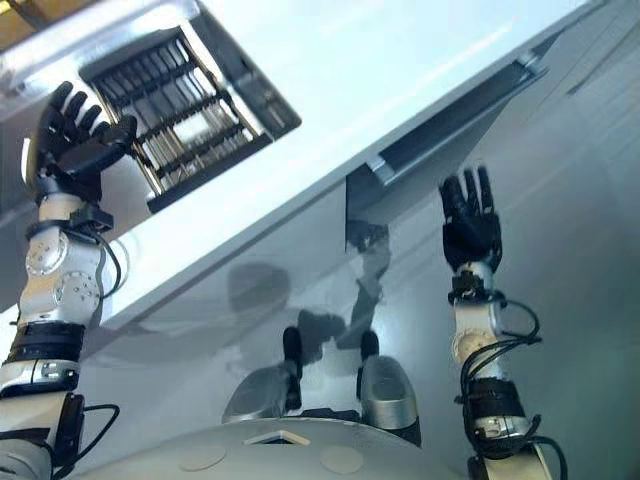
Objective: Pick up plates and place into dishwasher.
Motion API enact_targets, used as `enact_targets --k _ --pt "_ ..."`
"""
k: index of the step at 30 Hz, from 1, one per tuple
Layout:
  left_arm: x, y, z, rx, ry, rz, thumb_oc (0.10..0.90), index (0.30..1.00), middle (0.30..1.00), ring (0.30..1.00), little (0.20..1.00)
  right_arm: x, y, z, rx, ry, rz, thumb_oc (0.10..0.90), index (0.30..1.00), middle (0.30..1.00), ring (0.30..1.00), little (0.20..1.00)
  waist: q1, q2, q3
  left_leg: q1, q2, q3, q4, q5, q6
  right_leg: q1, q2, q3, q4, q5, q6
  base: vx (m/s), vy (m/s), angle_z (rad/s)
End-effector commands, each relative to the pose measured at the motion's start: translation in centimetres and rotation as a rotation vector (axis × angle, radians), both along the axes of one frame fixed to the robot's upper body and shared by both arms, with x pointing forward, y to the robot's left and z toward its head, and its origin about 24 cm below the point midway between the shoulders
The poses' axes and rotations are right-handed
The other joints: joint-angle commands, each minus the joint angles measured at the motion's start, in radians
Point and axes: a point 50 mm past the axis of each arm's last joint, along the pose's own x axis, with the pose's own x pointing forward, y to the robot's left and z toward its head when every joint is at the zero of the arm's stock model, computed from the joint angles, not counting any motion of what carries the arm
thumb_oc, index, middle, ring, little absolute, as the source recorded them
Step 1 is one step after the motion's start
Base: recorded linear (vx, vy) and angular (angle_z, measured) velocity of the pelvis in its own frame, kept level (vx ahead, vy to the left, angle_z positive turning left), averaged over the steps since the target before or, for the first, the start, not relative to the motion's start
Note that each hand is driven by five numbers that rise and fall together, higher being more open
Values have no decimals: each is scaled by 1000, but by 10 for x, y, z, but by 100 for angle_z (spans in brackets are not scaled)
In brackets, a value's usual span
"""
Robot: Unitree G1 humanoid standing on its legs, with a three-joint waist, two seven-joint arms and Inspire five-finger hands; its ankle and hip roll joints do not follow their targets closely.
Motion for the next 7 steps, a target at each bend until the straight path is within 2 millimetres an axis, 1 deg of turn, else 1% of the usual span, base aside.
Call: enact_targets --k 1,2,4,5,7 --pt "0 -9 29 66 -166 -8 800 900 900 900 900 1 -4 4 -132 -13 -5 800 900 900 900 900 -12 31 -99 13 -91 45 -23 -71 44 -34 67 -3 15 -11 37 -45 -26 -7" --pt "0 -9 29 67 -165 -8 800 900 900 900 900 -1 -5 -2 -136 14 1 800 900 900 900 900 -10 30 -102 15 -90 44 -23 -72 43 -29 67 -5 10 -10 36 -50 -31 -5" --pt "3 -12 29 53 -171 -15 800 900 900 900 900 -12 -10 -26 -151 150 -21 800 900 900 900 900 -4 26 -117 23 -88 42 -23 -76 40 -13 68 -13 -6 -7 35 -38 -30 0" --pt "4 -13 30 52 -172 -18 800 900 900 900 900 -14 -11 -31 -159 182 -24 800 900 900 900 900 -2 25 -120 25 -88 41 -23 -78 40 -8 68 -14 -10 -7 35 0 0 0" --pt "6 -15 34 48 -177 -22 800 900 900 900 900 -23 -15 -47 -163 289 -35 800 900 900 900 900 4 23 -131 33 -87 37 -22 -83 39 5 69 -16 -15 -9 34 -6 -17 2"
